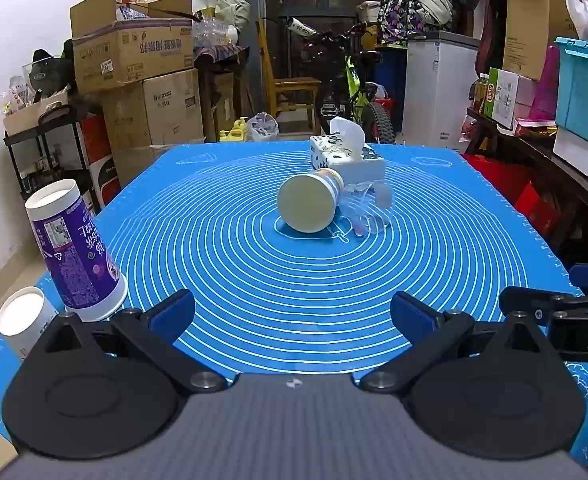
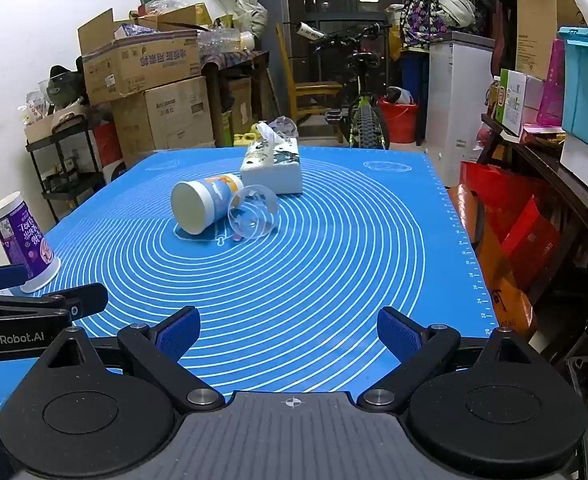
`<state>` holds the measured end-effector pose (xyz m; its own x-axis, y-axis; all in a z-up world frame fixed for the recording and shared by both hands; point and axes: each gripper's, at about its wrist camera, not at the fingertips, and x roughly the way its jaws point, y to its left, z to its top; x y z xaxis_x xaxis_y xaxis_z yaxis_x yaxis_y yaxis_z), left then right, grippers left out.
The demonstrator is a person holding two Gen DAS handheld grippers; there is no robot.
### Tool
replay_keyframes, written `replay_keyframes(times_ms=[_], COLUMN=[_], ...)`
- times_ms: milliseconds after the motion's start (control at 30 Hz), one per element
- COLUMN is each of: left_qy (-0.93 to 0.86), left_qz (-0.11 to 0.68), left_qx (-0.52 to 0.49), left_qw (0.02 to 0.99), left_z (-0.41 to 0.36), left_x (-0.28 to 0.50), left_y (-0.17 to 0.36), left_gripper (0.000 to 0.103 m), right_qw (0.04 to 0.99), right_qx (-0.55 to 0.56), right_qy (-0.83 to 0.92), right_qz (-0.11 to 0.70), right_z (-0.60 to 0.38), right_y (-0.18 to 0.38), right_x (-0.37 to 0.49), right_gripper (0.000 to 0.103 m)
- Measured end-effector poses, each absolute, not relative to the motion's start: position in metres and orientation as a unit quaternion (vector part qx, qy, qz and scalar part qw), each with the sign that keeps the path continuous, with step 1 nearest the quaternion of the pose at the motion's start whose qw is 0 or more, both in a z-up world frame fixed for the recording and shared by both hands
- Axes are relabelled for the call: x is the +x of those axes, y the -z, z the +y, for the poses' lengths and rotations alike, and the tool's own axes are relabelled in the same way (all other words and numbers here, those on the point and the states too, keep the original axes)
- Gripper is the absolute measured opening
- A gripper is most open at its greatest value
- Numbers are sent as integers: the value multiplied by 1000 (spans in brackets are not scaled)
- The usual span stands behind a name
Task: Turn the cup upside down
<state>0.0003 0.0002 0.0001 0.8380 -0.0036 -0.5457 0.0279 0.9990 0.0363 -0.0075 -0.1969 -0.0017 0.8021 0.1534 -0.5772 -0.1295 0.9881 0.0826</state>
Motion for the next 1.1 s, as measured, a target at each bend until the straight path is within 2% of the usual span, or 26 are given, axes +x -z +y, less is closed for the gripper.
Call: replay_keyframes(times_ms=[1100], left_qy=[11], left_qz=[279], left_qx=[33], left_qw=[960], left_z=[-3], left_x=[-3], left_y=[-4], left_gripper=[103], right_qw=[949], right_qx=[20], right_qy=[-74], right_qz=[306], right_z=[-196], right_y=[0], right_x=[-9], right_gripper=[95])
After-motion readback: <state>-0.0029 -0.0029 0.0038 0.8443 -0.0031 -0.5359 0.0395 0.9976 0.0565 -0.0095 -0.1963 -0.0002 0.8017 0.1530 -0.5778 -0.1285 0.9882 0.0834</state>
